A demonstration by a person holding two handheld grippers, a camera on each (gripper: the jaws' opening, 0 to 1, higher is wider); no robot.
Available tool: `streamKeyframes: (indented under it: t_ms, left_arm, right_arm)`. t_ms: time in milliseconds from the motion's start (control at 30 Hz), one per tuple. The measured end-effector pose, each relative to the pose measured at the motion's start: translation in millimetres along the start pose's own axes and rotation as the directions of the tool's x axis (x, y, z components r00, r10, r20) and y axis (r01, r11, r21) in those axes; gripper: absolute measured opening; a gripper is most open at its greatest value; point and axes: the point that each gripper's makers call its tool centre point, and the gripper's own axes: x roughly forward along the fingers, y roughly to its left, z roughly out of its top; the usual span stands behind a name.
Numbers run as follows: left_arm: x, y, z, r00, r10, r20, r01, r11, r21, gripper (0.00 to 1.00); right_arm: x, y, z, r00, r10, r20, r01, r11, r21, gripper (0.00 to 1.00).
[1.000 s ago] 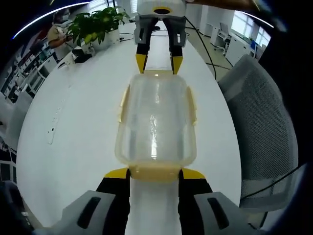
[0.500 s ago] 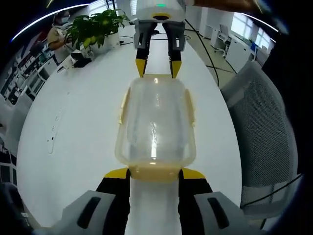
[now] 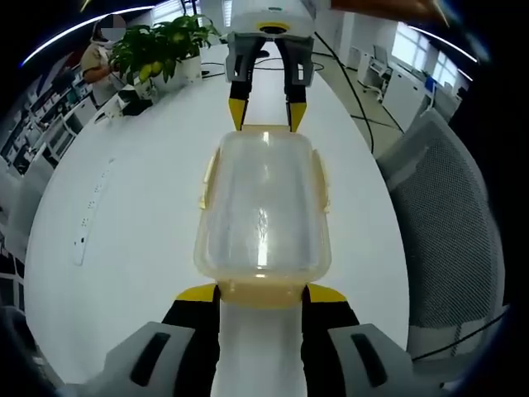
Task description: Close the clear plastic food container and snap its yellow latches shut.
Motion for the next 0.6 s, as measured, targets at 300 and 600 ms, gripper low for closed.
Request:
streamKeyframes:
  t_ms: [300, 600]
  left_arm:
    - [9, -2.7, 3.5, 1.0, -0.005, -0.002, 0.005, 1.0, -0.008, 0.32]
    - [15, -5.5, 0.7, 1.0, -0.007, -0.018, 0.007, 1.0, -0.004, 0.33]
  right_arm:
    - [3, 0, -10.8, 1.0, 0.007, -0.029, -0.007, 1.0, -0.011, 0.36]
    - [2, 0, -12.3, 0.999, 0.002, -0.035, -0.003, 1.0, -0.021, 0.37]
